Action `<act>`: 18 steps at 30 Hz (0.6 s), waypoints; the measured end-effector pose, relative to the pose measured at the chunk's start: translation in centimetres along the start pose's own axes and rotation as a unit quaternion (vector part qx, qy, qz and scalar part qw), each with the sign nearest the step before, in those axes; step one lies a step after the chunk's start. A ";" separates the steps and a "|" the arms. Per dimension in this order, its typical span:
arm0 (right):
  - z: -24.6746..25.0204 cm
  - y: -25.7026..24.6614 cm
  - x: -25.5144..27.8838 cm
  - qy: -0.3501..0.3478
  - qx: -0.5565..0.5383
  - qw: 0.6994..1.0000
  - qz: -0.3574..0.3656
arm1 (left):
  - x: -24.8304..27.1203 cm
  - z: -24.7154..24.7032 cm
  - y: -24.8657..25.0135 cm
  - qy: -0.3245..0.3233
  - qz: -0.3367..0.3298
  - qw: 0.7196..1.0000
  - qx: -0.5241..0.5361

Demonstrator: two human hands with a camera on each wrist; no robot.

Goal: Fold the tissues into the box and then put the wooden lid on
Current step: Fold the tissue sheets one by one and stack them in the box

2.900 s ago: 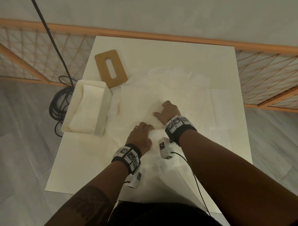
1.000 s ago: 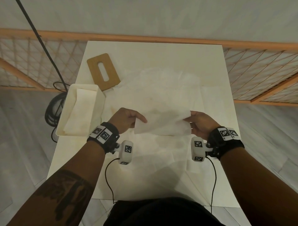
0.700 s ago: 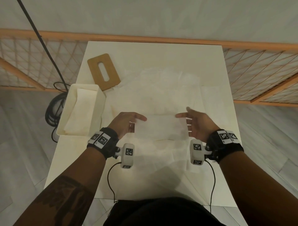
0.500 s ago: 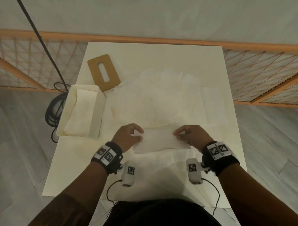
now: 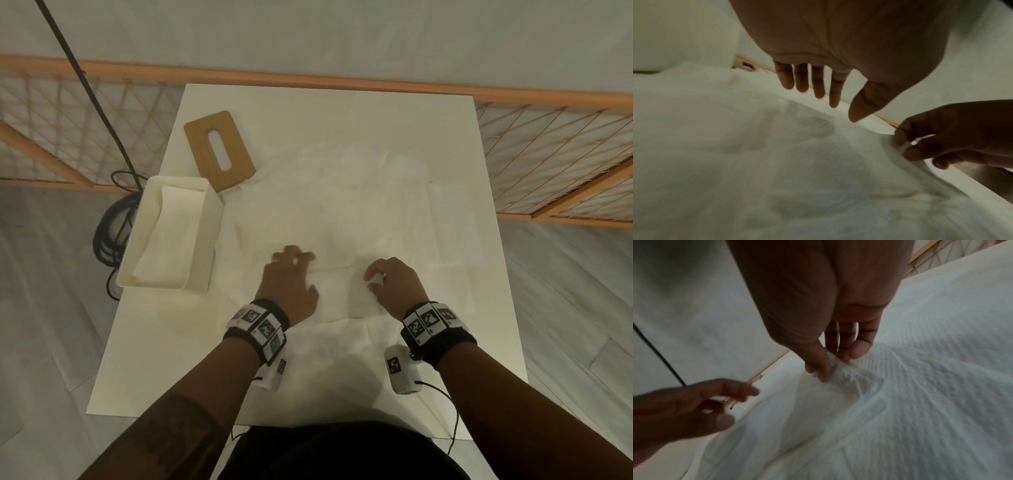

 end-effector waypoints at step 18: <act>2.6 5.8 5.9 0.203 -0.169 0.949 -0.175 | -2.3 -1.9 5.7 -0.147 -0.122 0.979 -0.071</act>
Point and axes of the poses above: each hand's wrist, its own x-axis away from the middle knuckle, its own z-axis out of the back of the hand, y = z × x, the point moved 8 cm from there along -x, towards the middle knuckle, and after that the axes turned 13 degrees about z, right-handed, at the moved point
